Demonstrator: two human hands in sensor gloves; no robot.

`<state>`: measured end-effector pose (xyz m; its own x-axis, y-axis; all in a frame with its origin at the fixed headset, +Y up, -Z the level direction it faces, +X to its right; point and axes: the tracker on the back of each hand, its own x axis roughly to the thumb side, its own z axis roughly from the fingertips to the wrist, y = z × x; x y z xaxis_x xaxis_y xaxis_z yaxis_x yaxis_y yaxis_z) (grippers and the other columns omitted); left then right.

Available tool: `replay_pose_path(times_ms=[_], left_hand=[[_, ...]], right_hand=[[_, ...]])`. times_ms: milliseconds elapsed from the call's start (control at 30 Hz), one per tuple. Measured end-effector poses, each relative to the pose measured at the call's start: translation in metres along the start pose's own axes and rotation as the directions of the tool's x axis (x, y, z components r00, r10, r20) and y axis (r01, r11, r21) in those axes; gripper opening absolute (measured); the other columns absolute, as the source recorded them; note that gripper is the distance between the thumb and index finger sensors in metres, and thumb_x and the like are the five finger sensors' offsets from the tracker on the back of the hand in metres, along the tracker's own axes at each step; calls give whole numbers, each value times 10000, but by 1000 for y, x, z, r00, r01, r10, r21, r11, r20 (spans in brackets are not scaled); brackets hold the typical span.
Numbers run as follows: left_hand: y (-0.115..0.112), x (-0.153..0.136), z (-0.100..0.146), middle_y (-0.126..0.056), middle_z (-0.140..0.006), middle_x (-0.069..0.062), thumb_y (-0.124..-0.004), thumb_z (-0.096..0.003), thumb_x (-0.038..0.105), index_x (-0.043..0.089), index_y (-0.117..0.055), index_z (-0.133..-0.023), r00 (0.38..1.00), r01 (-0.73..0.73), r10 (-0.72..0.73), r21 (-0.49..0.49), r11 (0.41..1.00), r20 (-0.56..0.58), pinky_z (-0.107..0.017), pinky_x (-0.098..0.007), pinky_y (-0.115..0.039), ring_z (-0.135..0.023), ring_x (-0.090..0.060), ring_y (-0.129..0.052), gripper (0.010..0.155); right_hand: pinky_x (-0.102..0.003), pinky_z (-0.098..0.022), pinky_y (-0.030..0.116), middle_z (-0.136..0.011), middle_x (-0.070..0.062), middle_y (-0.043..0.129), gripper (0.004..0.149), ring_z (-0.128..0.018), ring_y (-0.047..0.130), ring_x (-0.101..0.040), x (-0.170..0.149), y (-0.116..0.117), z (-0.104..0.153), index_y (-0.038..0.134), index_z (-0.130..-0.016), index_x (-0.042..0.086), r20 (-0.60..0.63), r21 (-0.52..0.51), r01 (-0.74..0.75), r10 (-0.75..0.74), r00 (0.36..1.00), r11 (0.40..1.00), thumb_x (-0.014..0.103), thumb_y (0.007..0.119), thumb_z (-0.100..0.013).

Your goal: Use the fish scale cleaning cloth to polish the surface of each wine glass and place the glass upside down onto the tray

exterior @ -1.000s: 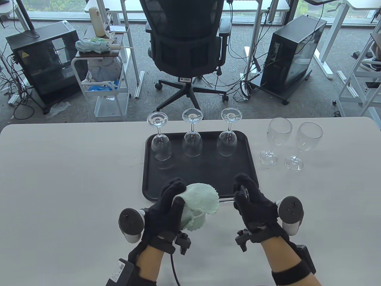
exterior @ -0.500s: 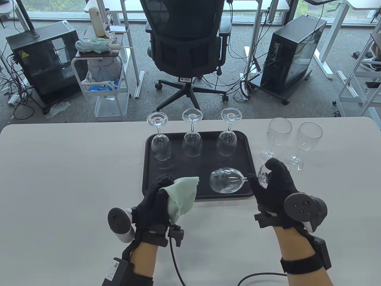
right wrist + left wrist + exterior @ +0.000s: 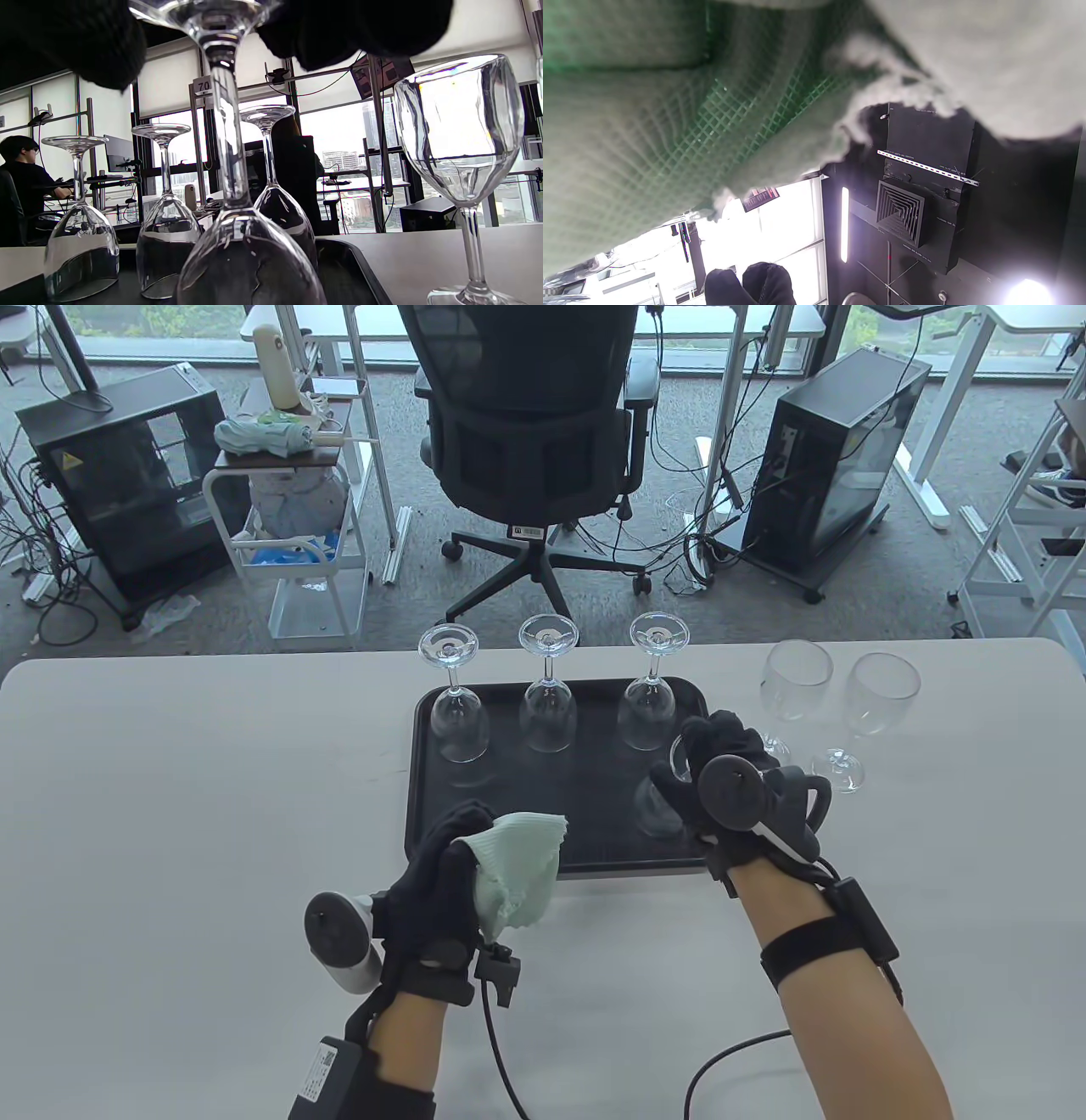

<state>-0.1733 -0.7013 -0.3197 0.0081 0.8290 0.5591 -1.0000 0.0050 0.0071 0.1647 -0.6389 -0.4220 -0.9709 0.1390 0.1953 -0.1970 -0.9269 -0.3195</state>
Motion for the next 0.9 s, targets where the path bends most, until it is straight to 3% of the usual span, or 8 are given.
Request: replay_pose_path(times_ms=[67,167,300,467,533,667,733,900], left_hand=[[1,0,0,-727,-1052,-62,-620,-551,567,247,-728,-965,1000,-6,6,2,1000,0,-516,-590,-847,-900,-372,-824,534],[3,1,0,-728,-1052,-61,-621,-551,567,248,-728,-965,1000,-16,16,12,1000,1,-518,-590,-846,-901,-372,-823,534],[3,3,-1,-728,-1051,-62,-616,-553,569,249,-727,-966,1000,-26,26,9,1000,9,-519,-585,-848,-898,-370,-828,533],[2,5,-1,-729,-1052,-60,-612,-554,568,248,-727,-966,999,-30,30,8,1000,18,-519,-585,-849,-899,-372,-826,534],[3,6,-1,-727,-1053,-62,-611,-555,567,248,-727,-966,999,-35,35,13,999,18,-521,-588,-846,-899,-372,-825,533],[6,7,-2,-728,-1053,-61,-609,-555,564,247,-727,-966,999,-30,29,23,999,26,-523,-588,-845,-899,-372,-825,532],[7,8,-1,-728,-1053,-61,-609,-554,562,244,-730,-965,999,-29,28,32,999,25,-525,-589,-843,-900,-372,-824,533],[10,7,-1,-729,-1053,-63,-608,-554,558,240,-729,-966,1000,-20,19,44,999,19,-530,-593,-839,-902,-376,-822,535]], right_hand=[[-482,-484,807,-1061,-168,595,657,-785,792,-366,6,0,-5,553,-972,310,21,17,-27,27,999,999,645,838,-484],[-601,-630,690,-1163,-151,459,718,-985,607,-455,10,4,-11,544,-1045,343,-13,126,-4,6,1000,992,691,788,-467],[-627,-663,629,-1177,-149,372,712,-1022,517,-454,-2,-1,-5,565,-1054,368,-22,95,48,-46,999,994,702,783,-464],[-624,-687,587,-1177,-148,257,908,-1038,436,-443,-52,-17,17,229,-1101,326,-113,-72,278,-285,952,958,745,735,-473],[-635,-699,535,-1162,-156,166,968,-1039,358,-449,-94,-14,30,133,-1083,292,-236,-174,368,-401,885,914,735,748,-482],[-663,-706,416,-1096,-182,-5,1087,-1013,197,-474,-177,17,61,-13,-1020,235,-545,-305,467,-554,629,830,706,803,-479],[-675,-702,399,-1099,-187,12,1099,-1010,185,-482,-206,41,72,-5,-1016,220,-656,-323,520,-583,479,791,686,829,-472],[-696,-687,382,-1124,-180,81,1068,-1004,187,-493,-238,83,69,84,-1057,237,-779,-226,633,-527,339,741,660,860,-458]])
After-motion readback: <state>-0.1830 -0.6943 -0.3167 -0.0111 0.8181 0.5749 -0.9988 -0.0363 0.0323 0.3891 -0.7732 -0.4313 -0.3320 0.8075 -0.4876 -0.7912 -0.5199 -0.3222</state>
